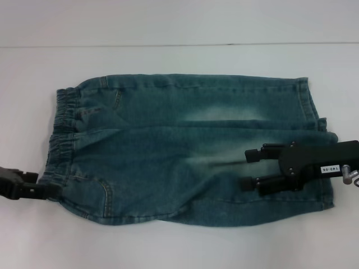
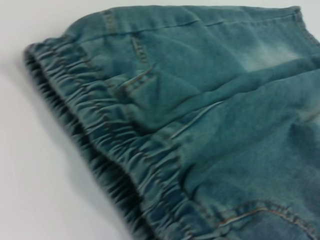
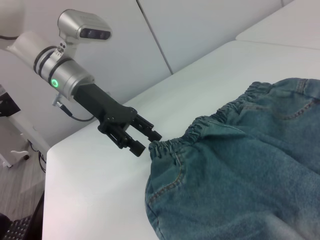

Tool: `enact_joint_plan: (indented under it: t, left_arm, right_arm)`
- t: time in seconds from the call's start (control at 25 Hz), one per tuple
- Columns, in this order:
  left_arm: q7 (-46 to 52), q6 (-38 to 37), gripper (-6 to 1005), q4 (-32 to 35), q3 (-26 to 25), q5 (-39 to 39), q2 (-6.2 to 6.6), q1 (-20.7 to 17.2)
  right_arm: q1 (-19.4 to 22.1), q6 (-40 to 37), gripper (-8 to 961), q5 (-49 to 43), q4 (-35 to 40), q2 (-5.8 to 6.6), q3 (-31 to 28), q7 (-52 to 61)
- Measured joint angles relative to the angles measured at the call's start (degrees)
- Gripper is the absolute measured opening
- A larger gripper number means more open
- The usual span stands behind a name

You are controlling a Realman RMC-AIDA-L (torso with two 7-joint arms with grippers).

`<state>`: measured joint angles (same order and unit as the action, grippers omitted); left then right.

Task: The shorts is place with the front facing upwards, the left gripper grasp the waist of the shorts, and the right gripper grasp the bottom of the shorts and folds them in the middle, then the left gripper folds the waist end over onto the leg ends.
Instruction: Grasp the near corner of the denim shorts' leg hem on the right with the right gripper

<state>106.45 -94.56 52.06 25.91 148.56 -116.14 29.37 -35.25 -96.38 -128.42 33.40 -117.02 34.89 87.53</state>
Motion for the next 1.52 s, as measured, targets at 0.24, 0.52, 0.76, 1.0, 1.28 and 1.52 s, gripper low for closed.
enact_joint_plan:
  t: [0.24,0.52,0.76,1.0,1.28,1.52]
  left_arm:
    - [1.13,-0.59,823,0.52,-0.05,0.13,0.66,-0.67]
    - [1.20,-0.09,824,-0.03,0.92,0.17,0.32,-0.22]
    - [1.43,1.32,824,-0.92,2.35,0.86,0.17,0.17]
    - [2.44,0.60,823,-1.05,3.59,0.89,0.17,0.51]
    - [2.68,-0.84,823,-1.09,4.03,0.34,0.01,1.12]
    - [2.70,-1.40,823,-1.09,3.89,0.12,-0.04,1.60]
  right_arm:
    - [-0.35,0.49,954,-0.04,0.00,0.00,0.00,-0.46]
    - [-0.70,0.56,954,-0.08,-0.05,-0.09,0.00,-0.52]
    - [-0.62,0.53,954,0.05,-0.09,-0.06,0.00,-0.53]
    - [-0.58,0.62,954,0.17,-0.09,-0.03,0.00,-0.53]
    - [-0.72,0.62,954,0.19,-0.09,0.05,0.00,-0.52]
    - [-0.52,0.60,955,0.20,-0.09,0.13,-0.13,-0.53]
